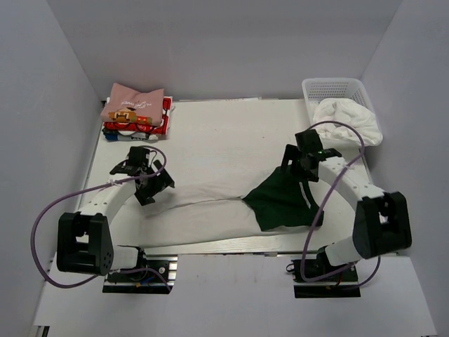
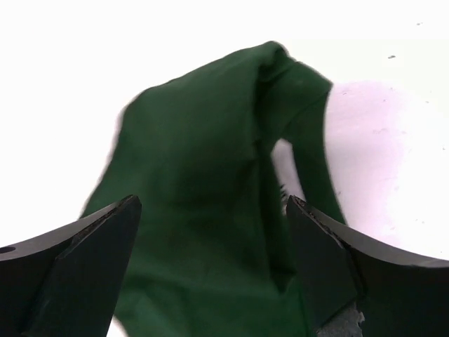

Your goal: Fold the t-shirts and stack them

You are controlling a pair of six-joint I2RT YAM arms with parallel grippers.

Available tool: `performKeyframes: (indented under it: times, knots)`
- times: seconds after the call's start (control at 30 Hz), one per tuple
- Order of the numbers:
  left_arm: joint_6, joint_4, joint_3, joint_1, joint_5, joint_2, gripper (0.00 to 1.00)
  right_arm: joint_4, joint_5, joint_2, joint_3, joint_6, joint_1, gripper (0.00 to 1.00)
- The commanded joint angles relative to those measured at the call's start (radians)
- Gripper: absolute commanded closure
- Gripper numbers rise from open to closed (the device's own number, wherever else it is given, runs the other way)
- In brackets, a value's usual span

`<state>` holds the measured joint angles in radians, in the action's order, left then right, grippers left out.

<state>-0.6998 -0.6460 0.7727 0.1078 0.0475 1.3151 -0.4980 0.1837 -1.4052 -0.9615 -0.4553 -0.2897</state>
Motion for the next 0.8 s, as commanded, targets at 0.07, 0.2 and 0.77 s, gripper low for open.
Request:
performKeyframes:
  times: [0.07, 0.2, 0.77]
  knots:
    - [0.011, 0.068, 0.028, 0.0, 0.058, -0.022, 0.0, 0.053, 0.048, -0.118, -0.034, 0.0, 0.021, 0.1]
    - [0.011, 0.137, -0.013, 0.0, 0.071, -0.002, 0.0, 0.11, -0.008, -0.162, 0.006, -0.028, 0.035, 0.14]
    - [-0.017, 0.178, -0.092, 0.0, 0.049, 0.042, 0.0, 0.101, -0.115, 0.07, 0.06, -0.02, 0.057, 1.0]
